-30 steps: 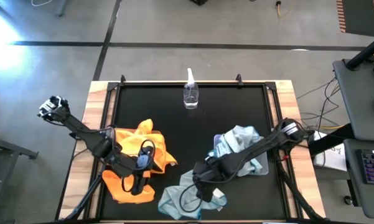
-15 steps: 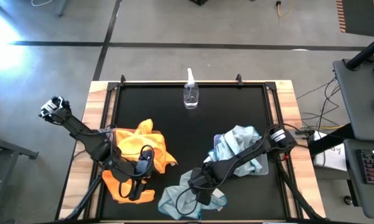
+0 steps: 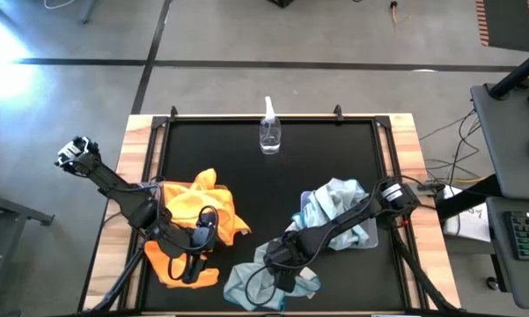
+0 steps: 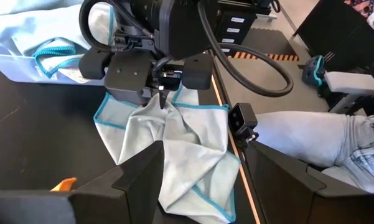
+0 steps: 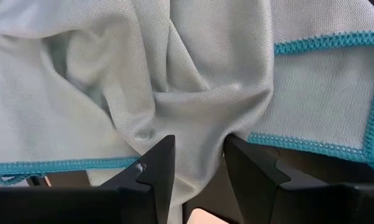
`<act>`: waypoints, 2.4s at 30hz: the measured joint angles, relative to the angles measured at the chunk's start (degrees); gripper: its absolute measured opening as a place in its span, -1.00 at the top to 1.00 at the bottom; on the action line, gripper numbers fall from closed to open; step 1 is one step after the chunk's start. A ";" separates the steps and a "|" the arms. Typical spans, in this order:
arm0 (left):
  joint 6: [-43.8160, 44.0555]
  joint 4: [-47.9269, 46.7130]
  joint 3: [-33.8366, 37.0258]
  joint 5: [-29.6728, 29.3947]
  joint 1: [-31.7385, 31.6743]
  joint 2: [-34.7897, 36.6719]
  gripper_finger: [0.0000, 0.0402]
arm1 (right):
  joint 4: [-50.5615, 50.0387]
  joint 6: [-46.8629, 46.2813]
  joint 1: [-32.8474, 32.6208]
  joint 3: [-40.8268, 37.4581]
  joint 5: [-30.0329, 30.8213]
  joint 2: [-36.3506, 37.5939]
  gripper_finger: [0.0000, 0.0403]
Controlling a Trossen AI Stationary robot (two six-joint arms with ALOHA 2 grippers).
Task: Sort microfiber towel by color & place in baskets
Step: Put the blue microfiber cloth into the transparent bin
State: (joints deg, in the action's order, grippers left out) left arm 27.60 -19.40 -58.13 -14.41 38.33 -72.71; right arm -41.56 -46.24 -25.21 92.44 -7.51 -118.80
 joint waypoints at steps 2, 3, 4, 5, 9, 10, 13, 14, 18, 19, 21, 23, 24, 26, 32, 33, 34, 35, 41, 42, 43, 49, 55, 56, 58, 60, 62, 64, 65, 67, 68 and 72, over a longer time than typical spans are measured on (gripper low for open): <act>-0.10 0.00 0.00 0.00 0.00 0.00 -0.07 | 0.04 -0.02 0.00 0.00 -0.02 0.00 0.34; -0.10 0.00 0.02 0.00 0.00 0.00 -0.07 | 0.04 -0.08 0.00 0.00 -0.02 0.00 0.34; -0.10 0.00 0.02 0.00 0.00 0.00 -0.07 | 0.04 -0.09 0.00 0.00 -0.05 0.00 0.34; -0.10 0.00 0.02 0.00 0.00 0.00 -0.07 | 0.07 -0.09 0.00 0.00 -0.07 0.00 0.35; -0.10 0.00 0.02 0.00 0.00 0.00 -0.07 | 0.07 -0.11 0.00 0.00 -0.26 0.02 0.43; -0.10 0.00 0.02 0.00 0.00 0.00 -0.07 | 0.09 -0.09 0.00 0.00 -0.31 0.02 0.47; -0.10 0.00 0.02 0.00 0.00 0.00 -0.07 | 0.09 -0.07 0.00 0.00 -0.41 0.04 0.61; -0.11 0.00 0.04 -0.02 0.00 0.00 -0.07 | 0.09 -0.07 0.00 -0.01 -0.41 0.04 0.66; -0.11 0.00 0.04 -0.02 0.00 0.00 -0.07 | 0.07 -0.07 -0.02 -0.02 -0.44 0.09 0.85; -0.10 0.00 0.04 -0.02 0.00 0.00 -0.07 | 0.07 -0.07 -0.02 -0.03 -0.46 0.15 0.89; -0.11 0.00 0.04 -0.01 0.00 0.00 -0.07 | 0.07 -0.08 0.00 -0.07 -0.48 0.27 0.94; -0.10 0.00 0.06 -0.02 0.00 0.00 -0.07 | 0.04 -0.22 0.00 -0.11 -0.62 0.52 0.95; -0.10 0.00 0.07 -0.02 0.00 0.00 -0.07 | 0.04 -0.26 0.00 -0.15 -0.74 0.78 0.95; -0.11 0.00 0.07 -0.02 0.00 0.00 -0.07 | 0.16 -0.42 0.00 -0.17 -1.04 1.32 0.96; -0.12 0.00 0.09 -0.02 0.00 0.02 -0.07 | 0.42 -0.63 -0.02 -0.20 -0.63 4.55 0.96; -0.12 0.02 0.09 -0.02 0.00 0.02 -0.07 | 0.35 -0.61 -0.02 -0.20 -0.46 5.21 0.96; -0.12 0.01 0.09 -0.02 0.00 0.04 -0.07 | 0.35 -0.61 0.00 -0.20 -0.40 5.77 0.96; -0.12 0.02 0.09 -0.02 0.00 0.04 -0.07 | 0.39 -0.61 0.00 -0.20 -0.21 6.23 0.96; -0.12 0.04 0.09 -0.02 0.00 0.04 -0.07 | 0.29 -0.15 0.09 -0.20 5.90 11.72 0.96; -0.12 0.04 0.08 -0.03 0.00 0.04 -0.07 | 0.22 0.29 0.09 -0.20 7.65 12.94 0.96; -0.12 -0.05 0.04 -0.03 0.00 0.04 -0.07 | 0.09 0.88 0.09 -0.20 9.57 14.03 0.96; -0.11 0.00 -0.24 -0.02 0.00 0.26 -0.07 | 0.10 3.74 0.09 -0.17 23.19 22.06 0.96; -0.10 0.00 -0.24 -0.02 0.00 0.37 -0.07 | -0.16 5.35 -0.15 -0.17 36.71 28.42 0.96; -0.10 0.00 -0.24 -0.02 0.00 0.37 -0.07 | -0.18 5.65 -0.15 -0.17 38.59 29.31 0.96; -0.10 0.00 -0.24 -0.02 0.00 0.40 -0.07 | -0.26 6.38 -0.15 -0.15 42.03 30.77 0.96; -0.10 0.00 -0.24 -0.02 0.00 0.44 -0.07 | -0.67 6.47 -0.13 -0.15 44.32 31.98 0.96; -0.10 -0.02 -0.26 -0.02 0.00 0.48 -0.07 | -1.77 6.47 -0.15 -0.15 46.25 33.21 0.96; -0.10 -0.03 -0.27 -0.02 0.00 0.48 -0.07 | -4.05 6.43 -0.15 -0.15 47.78 34.31 0.96; -0.10 -0.06 -0.31 -0.02 0.00 0.48 -0.07 | -5.40 6.10 -0.15 -0.14 48.18 34.88 0.96; -0.10 -0.07 -0.31 -0.02 0.00 0.51 -0.07 | -9.12 3.94 -0.15 -0.13 48.25 35.93 0.96; -0.10 -0.09 -0.31 -0.02 0.00 0.52 -0.07 | -10.97 2.54 -0.15 -0.13 48.34 36.28 0.96; -0.10 -0.11 -0.33 -0.02 0.00 0.59 -0.07 | -19.93 -3.49 -0.31 -0.13 49.20 37.74 0.96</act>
State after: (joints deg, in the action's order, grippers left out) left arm 27.51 -19.51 -58.46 -14.44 38.33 -72.12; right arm -61.49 -49.73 -25.52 92.31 41.69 -81.07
